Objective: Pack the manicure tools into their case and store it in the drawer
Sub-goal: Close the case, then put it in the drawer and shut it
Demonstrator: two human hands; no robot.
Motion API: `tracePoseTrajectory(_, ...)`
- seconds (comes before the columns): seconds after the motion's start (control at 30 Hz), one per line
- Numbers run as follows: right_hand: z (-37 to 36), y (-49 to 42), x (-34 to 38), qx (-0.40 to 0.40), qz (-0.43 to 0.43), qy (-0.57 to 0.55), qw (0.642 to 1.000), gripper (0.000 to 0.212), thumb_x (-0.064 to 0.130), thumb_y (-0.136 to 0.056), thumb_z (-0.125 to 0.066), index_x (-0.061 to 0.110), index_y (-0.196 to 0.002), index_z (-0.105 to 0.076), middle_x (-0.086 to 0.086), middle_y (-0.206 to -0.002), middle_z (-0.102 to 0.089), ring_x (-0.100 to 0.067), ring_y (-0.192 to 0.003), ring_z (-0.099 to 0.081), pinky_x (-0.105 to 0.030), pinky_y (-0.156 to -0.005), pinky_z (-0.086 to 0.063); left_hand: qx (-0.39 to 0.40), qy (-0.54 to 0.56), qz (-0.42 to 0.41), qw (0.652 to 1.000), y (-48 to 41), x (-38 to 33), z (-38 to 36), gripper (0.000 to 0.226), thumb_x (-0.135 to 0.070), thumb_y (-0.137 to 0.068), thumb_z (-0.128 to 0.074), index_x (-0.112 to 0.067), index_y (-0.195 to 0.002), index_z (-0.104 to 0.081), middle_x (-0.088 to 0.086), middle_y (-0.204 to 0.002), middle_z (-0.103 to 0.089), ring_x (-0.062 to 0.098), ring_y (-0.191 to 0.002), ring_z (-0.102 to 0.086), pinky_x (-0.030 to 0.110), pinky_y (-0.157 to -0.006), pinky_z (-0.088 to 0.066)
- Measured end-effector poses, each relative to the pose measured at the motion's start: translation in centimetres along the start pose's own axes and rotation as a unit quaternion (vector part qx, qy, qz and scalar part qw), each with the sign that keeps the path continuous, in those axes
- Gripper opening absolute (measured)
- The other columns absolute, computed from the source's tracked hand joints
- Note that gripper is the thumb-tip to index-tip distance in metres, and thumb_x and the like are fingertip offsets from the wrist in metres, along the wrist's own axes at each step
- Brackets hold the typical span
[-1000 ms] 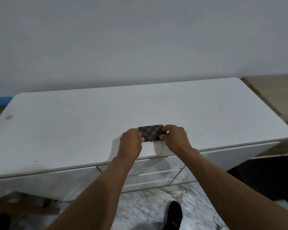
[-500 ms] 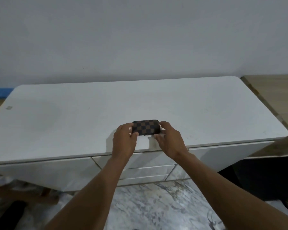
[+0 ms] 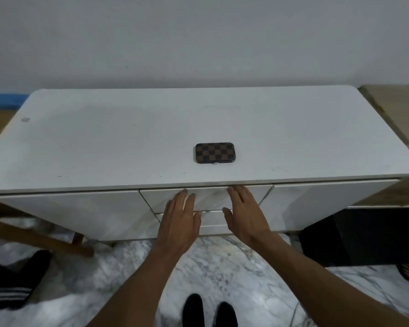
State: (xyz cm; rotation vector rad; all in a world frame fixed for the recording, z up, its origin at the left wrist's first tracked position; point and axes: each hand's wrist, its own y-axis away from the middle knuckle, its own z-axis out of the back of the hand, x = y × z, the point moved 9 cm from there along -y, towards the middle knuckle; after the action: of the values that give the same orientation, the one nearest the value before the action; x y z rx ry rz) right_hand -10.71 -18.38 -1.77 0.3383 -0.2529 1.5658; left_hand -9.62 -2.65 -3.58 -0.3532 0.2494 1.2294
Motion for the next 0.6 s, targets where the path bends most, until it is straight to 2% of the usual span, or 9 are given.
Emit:
tracePoseTrajectory(0.13,-1.4,-0.9,-0.1,0.038,-0.029,0.005,0.999,0.072,0.033,-0.094,-0.055,0.013,-0.152,-0.018,-0.004,-0.161,-0.019,-0.025,-0.15,-0.015,-0.049,-0.12,-0.023,0.046,-0.056,-0.012,0.997,-0.6,0.8,-0.8,0.065,-0.035,-0.09,-0.059,-0.002,-0.143,-0.041,0.021,-0.145,-0.046,0.036,-0.134,-0.044,0.057,-0.109,-0.033)
tracePoseTrajectory(0.27,-2.8,-0.6,-0.6,0.065,-0.063,0.036,0.995,0.075,0.048,-0.097,-0.041,0.016,-0.155,-0.006,-0.002,-0.164,-0.005,-0.024,-0.152,-0.003,-0.05,-0.121,-0.012,0.069,-0.097,-0.017,0.993,-0.7,1.8,-1.6,0.074,-0.051,-0.091,-0.038,-0.002,-0.146,-0.037,0.018,-0.147,-0.044,0.032,-0.137,-0.041,0.057,-0.112,-0.026)
tracePoseTrajectory(0.37,-2.6,-0.7,-0.6,0.037,-0.075,0.049,0.995,0.071,0.052,-0.097,-0.037,0.017,-0.154,-0.016,-0.003,-0.162,-0.018,-0.026,-0.151,-0.012,-0.051,-0.12,-0.014,0.055,-0.091,-0.026,0.994,-1.1,1.8,-1.3,0.074,-0.055,-0.093,-0.033,-0.001,-0.143,-0.042,0.018,-0.143,-0.048,0.034,-0.132,-0.045,0.058,-0.114,-0.026)
tracePoseTrajectory(0.5,-1.5,-0.7,0.3,-0.026,-0.065,0.085,0.994,0.06,0.054,-0.095,-0.033,0.016,-0.14,-0.048,-0.007,-0.142,-0.05,-0.03,-0.133,-0.042,-0.05,-0.111,-0.036,0.038,-0.066,-0.037,0.996,-1.2,1.6,-0.5,0.07,-0.054,-0.096,-0.029,-0.001,-0.139,-0.048,0.017,-0.133,-0.053,0.034,-0.122,-0.049,0.056,-0.113,-0.031)
tracePoseTrajectory(0.57,-1.2,-0.3,0.4,-0.029,-0.062,0.089,0.994,0.06,0.054,-0.097,-0.025,0.017,-0.135,-0.053,-0.007,-0.139,-0.053,-0.028,-0.132,-0.043,-0.046,-0.111,-0.036,0.046,-0.039,-0.03,0.998,-0.7,1.6,-0.3,0.07,-0.054,-0.098,-0.026,-0.002,-0.139,-0.048,0.016,-0.129,-0.053,0.034,-0.119,-0.05,0.054,-0.108,-0.038)
tracePoseTrajectory(0.6,-1.2,0.1,0.3,-0.017,-0.071,0.077,0.994,0.059,0.053,-0.098,-0.023,0.018,-0.138,-0.05,-0.008,-0.145,-0.047,-0.028,-0.138,-0.037,-0.045,-0.116,-0.032,0.052,-0.03,-0.026,0.998,-0.1,1.5,-0.5,0.072,-0.056,-0.098,-0.023,-0.003,-0.141,-0.046,0.017,-0.134,-0.052,0.035,-0.123,-0.049,0.052,-0.11,-0.036)
